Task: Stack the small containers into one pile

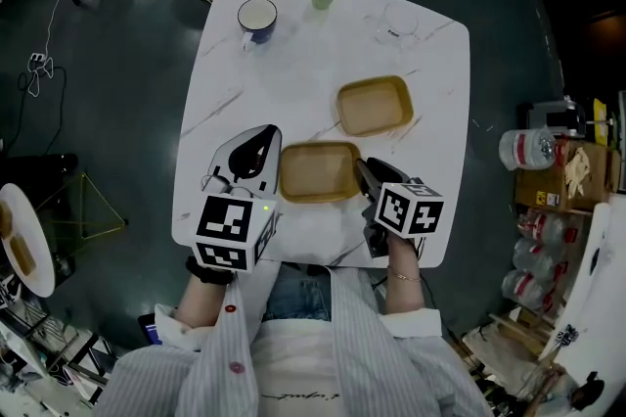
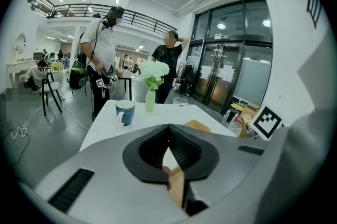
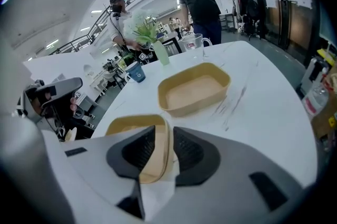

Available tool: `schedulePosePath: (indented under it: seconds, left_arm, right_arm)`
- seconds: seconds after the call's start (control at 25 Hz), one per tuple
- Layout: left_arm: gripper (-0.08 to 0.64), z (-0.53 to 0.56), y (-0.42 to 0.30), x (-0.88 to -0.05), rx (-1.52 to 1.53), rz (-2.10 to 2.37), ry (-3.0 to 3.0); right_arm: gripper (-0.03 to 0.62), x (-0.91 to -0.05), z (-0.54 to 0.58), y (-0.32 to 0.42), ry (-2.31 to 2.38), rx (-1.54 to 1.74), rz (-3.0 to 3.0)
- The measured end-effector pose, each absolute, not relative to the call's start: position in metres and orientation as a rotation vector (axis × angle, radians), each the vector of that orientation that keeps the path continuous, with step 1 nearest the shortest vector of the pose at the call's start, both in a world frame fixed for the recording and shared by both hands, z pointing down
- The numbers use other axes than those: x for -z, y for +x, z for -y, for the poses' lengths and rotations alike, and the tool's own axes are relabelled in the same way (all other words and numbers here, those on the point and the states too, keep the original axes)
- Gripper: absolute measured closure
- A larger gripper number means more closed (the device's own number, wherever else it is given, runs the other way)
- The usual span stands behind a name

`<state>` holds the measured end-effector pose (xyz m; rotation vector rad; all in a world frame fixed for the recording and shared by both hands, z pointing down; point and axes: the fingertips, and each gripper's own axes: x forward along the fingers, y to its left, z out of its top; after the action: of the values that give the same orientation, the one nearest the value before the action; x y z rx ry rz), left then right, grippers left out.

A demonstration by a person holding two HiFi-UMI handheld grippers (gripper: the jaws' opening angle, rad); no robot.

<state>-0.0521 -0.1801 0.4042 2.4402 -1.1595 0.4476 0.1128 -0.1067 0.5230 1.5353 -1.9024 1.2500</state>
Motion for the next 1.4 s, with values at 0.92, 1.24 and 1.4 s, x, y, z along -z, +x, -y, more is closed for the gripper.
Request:
schedulePosePath:
  seconds: [0.92,1.24,1.4]
  left_arm:
    - [0.543,0.163,-0.004,-0.426,-0.487,1.394,2.231]
    - [0.543,0.149,0.004,-0.439,-0.503,1.447,2.165]
    - [0.543,0.144,0.006,-0.441,-0.500,1.469,2.146]
  right_arm:
    - [0.483,-0.533,0.205,0.247,1.440,-1.141,1.950]
    - [0.483,-0.561,0.219,0.248,1.365,-1.168,1.950]
    - [0.485,-0.566,0.220,0.248,1.360,-1.171,1.950]
